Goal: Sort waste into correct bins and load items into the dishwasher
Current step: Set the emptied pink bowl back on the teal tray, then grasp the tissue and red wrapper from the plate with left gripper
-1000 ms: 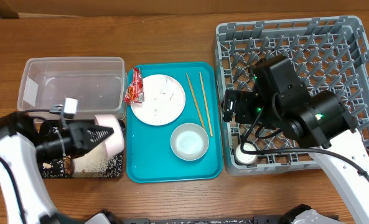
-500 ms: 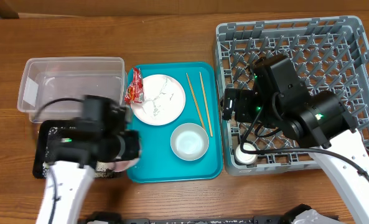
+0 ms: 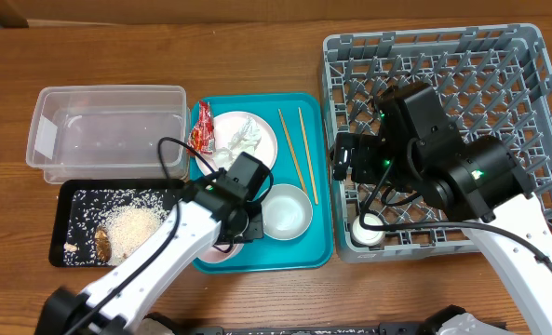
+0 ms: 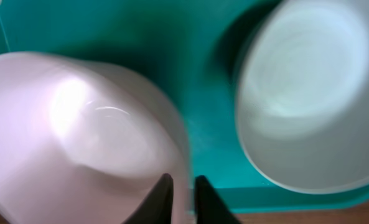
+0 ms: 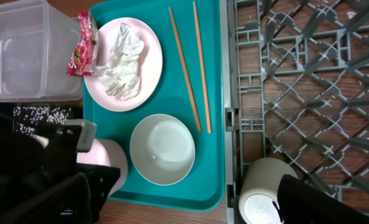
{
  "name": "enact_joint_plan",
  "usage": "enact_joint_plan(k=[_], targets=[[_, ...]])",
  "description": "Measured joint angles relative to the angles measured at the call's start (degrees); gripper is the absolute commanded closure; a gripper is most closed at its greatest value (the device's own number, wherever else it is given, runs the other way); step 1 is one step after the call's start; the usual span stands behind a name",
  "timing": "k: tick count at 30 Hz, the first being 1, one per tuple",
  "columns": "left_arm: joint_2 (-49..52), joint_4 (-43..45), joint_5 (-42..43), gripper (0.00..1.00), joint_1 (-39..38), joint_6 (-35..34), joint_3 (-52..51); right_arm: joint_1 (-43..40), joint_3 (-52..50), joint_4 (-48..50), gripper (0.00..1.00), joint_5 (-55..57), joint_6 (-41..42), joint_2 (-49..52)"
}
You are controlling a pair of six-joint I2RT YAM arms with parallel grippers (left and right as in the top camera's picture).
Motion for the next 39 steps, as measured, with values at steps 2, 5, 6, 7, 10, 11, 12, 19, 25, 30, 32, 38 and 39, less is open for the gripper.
enact_joint_plan(k=[2, 5, 6, 7, 10, 11, 12, 19, 25, 30, 32, 38, 39], targets=[[1.16, -0.48, -0.15, 0.59, 0.02, -1.14, 0.02, 0.00, 0.00, -0.02, 0.02, 0.00, 0.00, 0.00], [1.27, -5.64, -0.09, 0.27, 0.07, -1.95, 2.40, 0.00, 0.00, 0.04, 0.02, 0.00, -0.02, 0.00], [1.29, -7.58, -0.28, 0.12, 0.09, -1.57, 4.39, 0.00, 0.00, 0.13, 0.02, -0.02, -0.02, 0.00], [1.27, -8.87, -0.59, 0.06, 0.20, -1.77, 7.08, 0.00, 0.00, 0.24, 0.02, 0.00, 0.00, 0.00], [1.16, -8.68, -3.15, 0.05, 0.44, 0.04, 15.06, 0.00, 0.00, 0.31, 0.02, -0.02, 0.00, 0.00], [1.09, -6.91, -4.33, 0.07, 0.44, 1.20, 17.20, 0.00, 0.00, 0.35, 0.02, -0.02, 0.00, 0.00], [0.96, -4.00, -5.68, 0.08, 0.44, 2.80, 18.60, 0.00, 0.00, 0.31, 0.02, 0.00, 0.00, 0.00], [5.62, 11.65, -12.02, 0.11, 2.38, 11.26, 19.80, 0.00, 0.00, 0.31, 0.02, -0.02, 0.00, 0.00], [20.24, 18.69, -13.55, 0.18, 6.45, 15.06, 19.85, 0.00, 0.00, -0.22, 0.02, -0.02, 0.02, 0.00], [27.30, 18.86, -13.44, 0.78, 8.17, 16.26, 19.80, 0.00, 0.00, -0.44, 0.01, 0.00, 0.00, 0.00], [27.78, 18.60, -12.70, 0.96, 8.17, 16.68, 19.80, 0.00, 0.00, -0.44, 0.01, -0.02, -0.02, 0.00], [27.34, 8.22, -7.08, 0.96, 8.17, 16.94, 27.43, 0.00, 0.00, -0.94, 0.01, -0.02, 0.00, 0.00], [27.17, 6.05, -6.93, 0.96, 8.17, 16.92, 29.31, 0.00, 0.00, -1.18, 0.01, -0.02, 0.02, 0.00]])
